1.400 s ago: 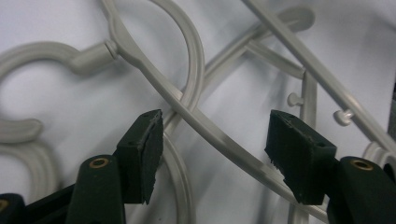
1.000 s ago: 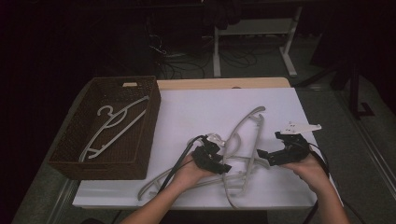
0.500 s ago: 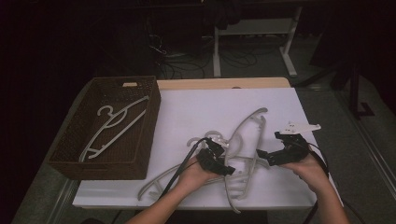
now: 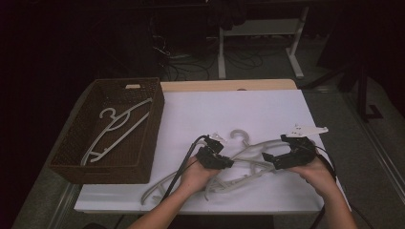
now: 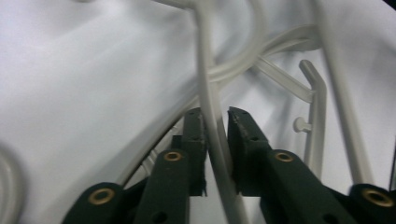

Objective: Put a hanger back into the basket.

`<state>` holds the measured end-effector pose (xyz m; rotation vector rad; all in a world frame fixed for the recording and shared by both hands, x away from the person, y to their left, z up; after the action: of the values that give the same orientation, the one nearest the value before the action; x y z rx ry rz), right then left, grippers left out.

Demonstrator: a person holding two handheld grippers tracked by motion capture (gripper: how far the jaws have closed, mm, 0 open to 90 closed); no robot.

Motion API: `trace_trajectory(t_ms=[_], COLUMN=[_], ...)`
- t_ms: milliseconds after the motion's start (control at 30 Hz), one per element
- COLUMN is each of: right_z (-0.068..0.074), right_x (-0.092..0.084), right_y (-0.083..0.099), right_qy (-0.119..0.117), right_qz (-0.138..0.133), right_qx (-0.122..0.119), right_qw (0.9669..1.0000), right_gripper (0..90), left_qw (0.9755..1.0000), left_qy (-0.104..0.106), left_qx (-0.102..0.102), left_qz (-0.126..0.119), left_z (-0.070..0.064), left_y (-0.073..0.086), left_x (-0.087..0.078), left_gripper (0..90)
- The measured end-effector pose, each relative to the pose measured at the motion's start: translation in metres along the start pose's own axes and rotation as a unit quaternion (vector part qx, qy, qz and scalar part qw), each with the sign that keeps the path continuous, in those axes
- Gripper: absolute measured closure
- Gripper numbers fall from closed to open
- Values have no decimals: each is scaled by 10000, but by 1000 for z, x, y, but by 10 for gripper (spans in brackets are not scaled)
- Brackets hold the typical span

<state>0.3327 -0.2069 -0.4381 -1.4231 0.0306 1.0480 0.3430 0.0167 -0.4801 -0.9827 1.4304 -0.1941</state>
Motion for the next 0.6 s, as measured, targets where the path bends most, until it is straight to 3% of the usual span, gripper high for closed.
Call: trace_trajectory(t_ms=[233, 333, 600], right_z=[1, 1, 4], right_x=[-1, -1, -5], right_y=[-1, -1, -4], right_qy=[-19, -26, -55], right_qz=[-19, -47, -131], right_qx=[-25, -28, -73], right_qw=[10000, 10000, 9999], right_gripper=[0, 0, 0], left_qw=[9999, 9996, 9982], left_qy=[18, -49, -313], left_qx=[94, 195, 440], left_qz=[-91, -221, -268], left_z=[-2, -2, 4], left_y=[-3, -8, -20], left_x=[-3, -10, -33], left_gripper=[820, 822, 824])
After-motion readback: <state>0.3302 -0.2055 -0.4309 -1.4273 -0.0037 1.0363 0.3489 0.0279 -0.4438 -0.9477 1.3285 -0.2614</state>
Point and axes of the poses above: each handheld gripper's, and its own axes: x roughly forward along the jaws, y roughly out of its underside, z roughly to its left, the point moved 5 cm from there along x, roughly forward along the jaws, and after that the axes turned 10 degrees about x, right-handed, at the moved point
